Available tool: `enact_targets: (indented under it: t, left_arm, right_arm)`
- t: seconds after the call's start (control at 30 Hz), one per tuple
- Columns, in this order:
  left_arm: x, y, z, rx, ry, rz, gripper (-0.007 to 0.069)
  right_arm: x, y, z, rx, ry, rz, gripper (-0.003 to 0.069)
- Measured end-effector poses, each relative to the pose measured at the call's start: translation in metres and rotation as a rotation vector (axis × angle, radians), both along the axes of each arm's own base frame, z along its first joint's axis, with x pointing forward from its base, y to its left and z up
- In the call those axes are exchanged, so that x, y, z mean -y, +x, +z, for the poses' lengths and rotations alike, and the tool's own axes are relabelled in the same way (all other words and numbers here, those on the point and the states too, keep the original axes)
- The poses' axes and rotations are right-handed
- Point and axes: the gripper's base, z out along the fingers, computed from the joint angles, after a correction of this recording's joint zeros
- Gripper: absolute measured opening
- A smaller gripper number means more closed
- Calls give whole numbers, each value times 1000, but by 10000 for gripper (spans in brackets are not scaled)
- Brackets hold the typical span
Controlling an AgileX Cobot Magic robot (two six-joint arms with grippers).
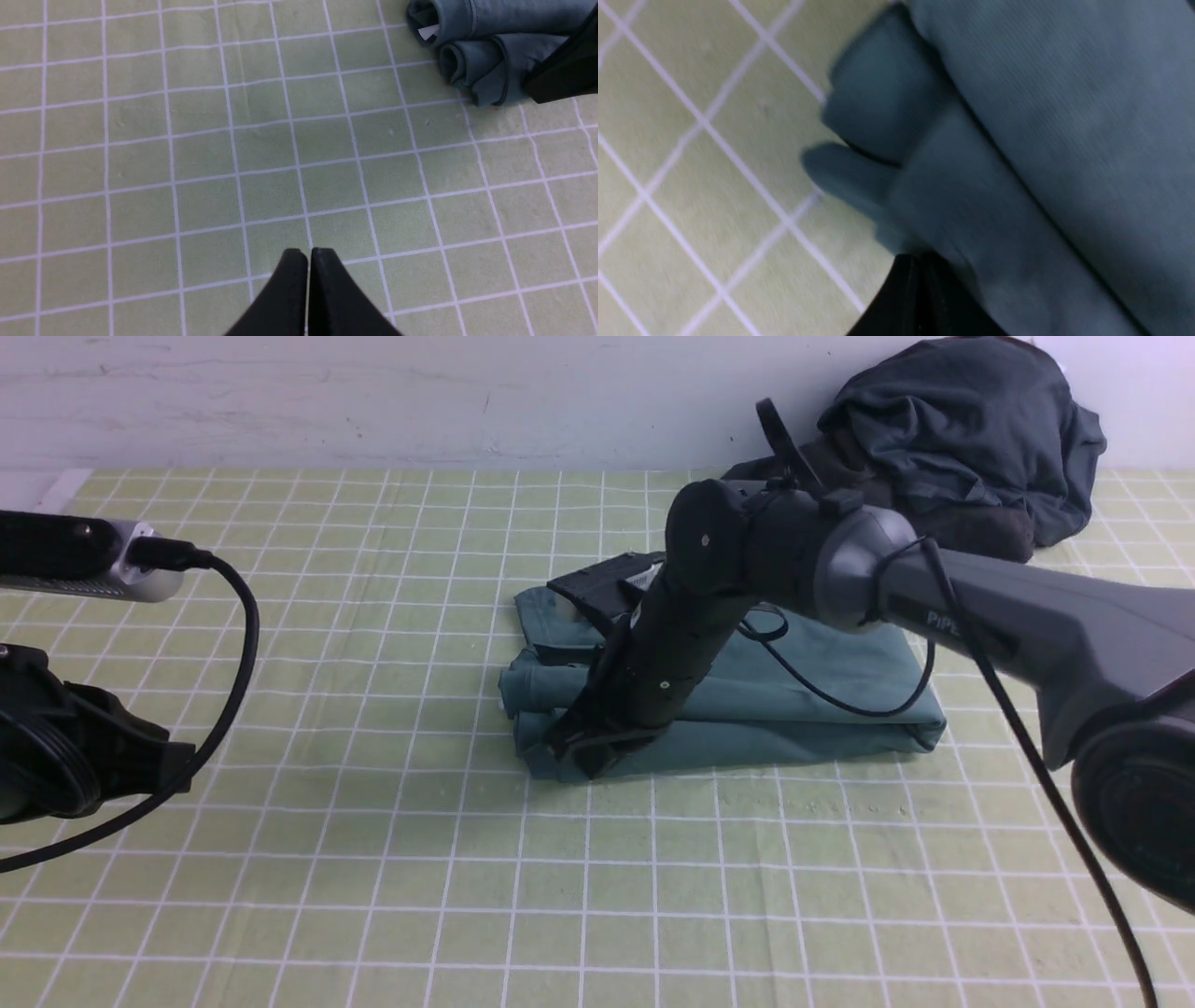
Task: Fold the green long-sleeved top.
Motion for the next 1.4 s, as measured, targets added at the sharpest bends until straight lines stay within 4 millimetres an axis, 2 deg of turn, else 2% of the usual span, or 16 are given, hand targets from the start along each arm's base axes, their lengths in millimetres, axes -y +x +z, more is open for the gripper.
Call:
enact_targets:
  t: [0.2,0.3,0.47,0.6,0.67,0.7,0.77,0.8,0.83,0.87,0.9,0.93,0.97,1.1,1.2,1.4]
  left_arm:
    - [1,-5,5,27,-11,-1,-4]
    - [0,-21,23,152,17,-20,-4]
    - [-2,-72,49,488,114,-49,-4]
    - [-6,-100,33,670,174,-23,-4]
    - [-8,-107,20,720,183,-2,-4]
    - [-8,-108,15,724,185,2,-4]
    - [-10,-117,4,797,201,28,-4]
    - [-11,-119,1,815,207,33,-4]
    - [-11,-122,-3,832,211,39,-4]
    - [-12,-123,-5,842,213,43,-4]
    - [-12,-124,-9,849,216,47,-4]
    - [-12,-124,-10,847,216,47,-4]
    - [-12,-123,-14,840,216,47,-4]
    - [-11,-123,-20,799,214,33,-4]
    - [-11,-123,-22,783,213,26,-4]
    - [-11,-123,-22,781,213,26,-4]
  right_arm:
    - [-14,-3,11,87,50,4,-14]
    - [-8,-8,41,147,27,29,-14]
    - [25,-28,154,439,3,35,-14]
    - [76,-63,254,693,43,-60,-14]
    - [105,-88,294,791,88,-119,-14]
    - [112,-93,300,809,97,-135,-14]
    - [147,-132,332,919,145,-191,-14]
    - [155,-141,337,952,159,-203,-14]
    - [170,-164,343,1007,188,-219,-14]
    - [176,-174,345,1044,212,-228,-14]
    - [191,-202,346,1128,278,-246,-14]
    - [192,-206,344,1126,279,-248,-14]
    - [203,-229,341,1222,366,-266,-14]
    - [224,-274,304,1375,564,-305,-14]
    - [228,-283,264,1337,645,-337,-14]
    - [225,-277,177,1041,656,-437,-14]
